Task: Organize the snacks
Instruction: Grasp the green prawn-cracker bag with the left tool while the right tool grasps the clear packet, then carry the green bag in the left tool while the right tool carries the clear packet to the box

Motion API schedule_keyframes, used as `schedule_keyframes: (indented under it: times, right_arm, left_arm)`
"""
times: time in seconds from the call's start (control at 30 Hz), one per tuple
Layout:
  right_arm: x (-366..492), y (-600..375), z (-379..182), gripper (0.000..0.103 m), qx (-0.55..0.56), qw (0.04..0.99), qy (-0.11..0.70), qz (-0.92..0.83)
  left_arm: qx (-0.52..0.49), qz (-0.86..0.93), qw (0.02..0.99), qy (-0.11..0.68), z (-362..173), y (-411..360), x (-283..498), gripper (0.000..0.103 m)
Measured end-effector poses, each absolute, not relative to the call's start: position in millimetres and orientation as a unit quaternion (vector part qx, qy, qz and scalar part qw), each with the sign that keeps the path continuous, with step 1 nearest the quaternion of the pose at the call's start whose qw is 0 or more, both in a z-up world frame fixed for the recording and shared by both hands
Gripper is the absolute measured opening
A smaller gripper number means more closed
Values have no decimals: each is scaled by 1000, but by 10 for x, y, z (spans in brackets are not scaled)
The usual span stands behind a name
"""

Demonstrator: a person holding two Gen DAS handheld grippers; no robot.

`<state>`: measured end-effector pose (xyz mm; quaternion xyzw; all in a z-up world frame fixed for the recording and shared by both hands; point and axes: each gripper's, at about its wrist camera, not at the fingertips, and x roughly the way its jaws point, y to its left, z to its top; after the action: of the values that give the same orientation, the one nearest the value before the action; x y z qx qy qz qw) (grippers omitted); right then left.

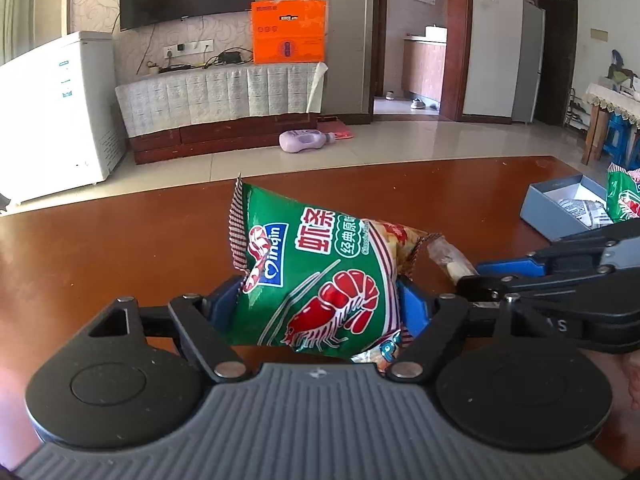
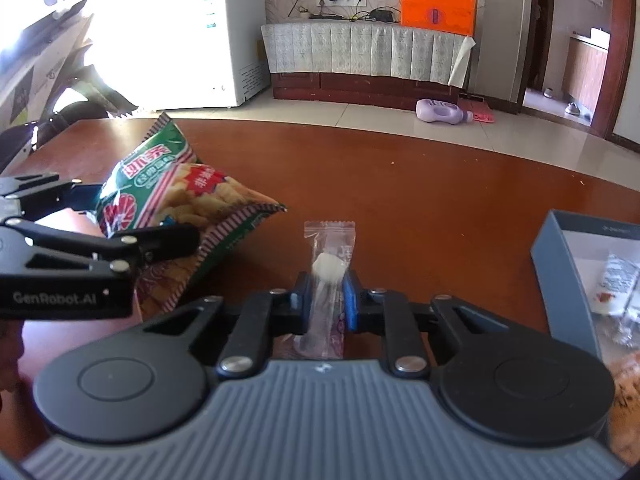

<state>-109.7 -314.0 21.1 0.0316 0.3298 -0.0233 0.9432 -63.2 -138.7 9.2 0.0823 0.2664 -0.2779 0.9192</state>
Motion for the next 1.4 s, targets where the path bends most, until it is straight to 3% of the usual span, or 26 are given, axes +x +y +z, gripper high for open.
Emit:
schedule_keyframes:
  times: [1.4]
  right_arm:
    - [-2418, -3304, 749, 19, 66, 958, 279, -10]
  left_arm:
    - [66, -241, 933, 259, 571, -1863, -2012, 82]
